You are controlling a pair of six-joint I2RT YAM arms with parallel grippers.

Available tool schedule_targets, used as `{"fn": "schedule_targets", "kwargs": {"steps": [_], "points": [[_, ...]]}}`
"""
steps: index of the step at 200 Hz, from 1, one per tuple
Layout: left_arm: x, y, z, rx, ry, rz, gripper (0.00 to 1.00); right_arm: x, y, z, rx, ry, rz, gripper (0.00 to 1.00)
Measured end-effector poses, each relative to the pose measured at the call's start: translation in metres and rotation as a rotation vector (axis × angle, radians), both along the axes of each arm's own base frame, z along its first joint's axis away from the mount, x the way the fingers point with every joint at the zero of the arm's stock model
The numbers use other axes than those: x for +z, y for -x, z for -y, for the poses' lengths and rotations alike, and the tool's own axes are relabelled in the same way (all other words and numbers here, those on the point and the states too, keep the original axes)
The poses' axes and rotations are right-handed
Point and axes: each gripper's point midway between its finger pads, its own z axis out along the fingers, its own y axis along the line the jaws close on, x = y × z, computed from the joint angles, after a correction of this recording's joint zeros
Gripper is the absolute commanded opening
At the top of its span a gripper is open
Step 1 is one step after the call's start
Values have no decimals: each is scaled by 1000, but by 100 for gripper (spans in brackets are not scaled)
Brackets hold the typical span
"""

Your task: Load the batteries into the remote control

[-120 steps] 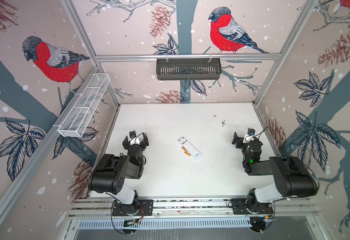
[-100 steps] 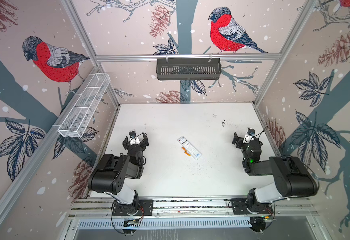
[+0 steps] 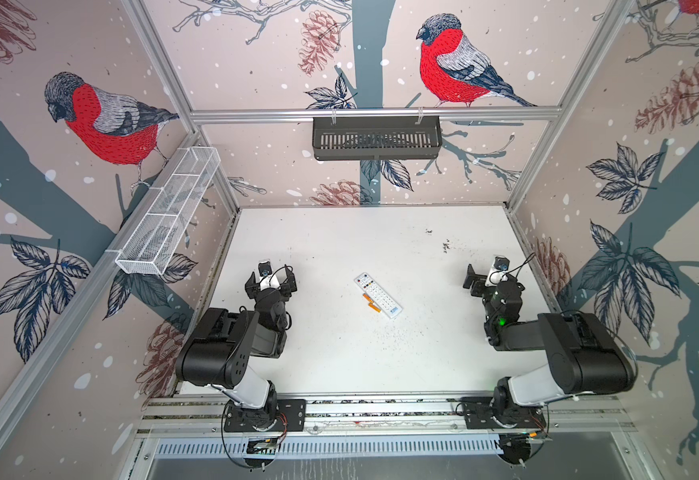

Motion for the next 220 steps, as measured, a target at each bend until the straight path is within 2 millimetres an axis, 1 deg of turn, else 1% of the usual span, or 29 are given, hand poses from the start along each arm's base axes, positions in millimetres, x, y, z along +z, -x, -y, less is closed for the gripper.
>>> {"fn": "schedule_targets", "kwargs": {"steps": [48,80,112,155,167,176,195,213,220], "points": [[-2,-2,15,-95,-16,-12,97,0,0,0,-2,0,0,99],[-2,-3,18,-123,-18,-11,97,0,0,0,-2,0,0,100],[-4,-1,30,-196,-30,-19,97,0,0,0,-1,0,0,99],[-3,-1,29,-189,-31,-18,97,0,0,0,0,0,0,99],[0,-2,27,-180,-31,-12,97,0,0,0,0,0,0,99],[6,-4,25,-163,-32,1,97,0,0,0,0,0,0,99],[20,-14,24,-145,-34,12,97,0,0,0,0,0,0,99],[30,-24,30,-130,-39,7,97,0,0,0,0,0,0,99],[31,-27,33,-122,-42,-6,97,0,0,0,0,0,0,99]]}}
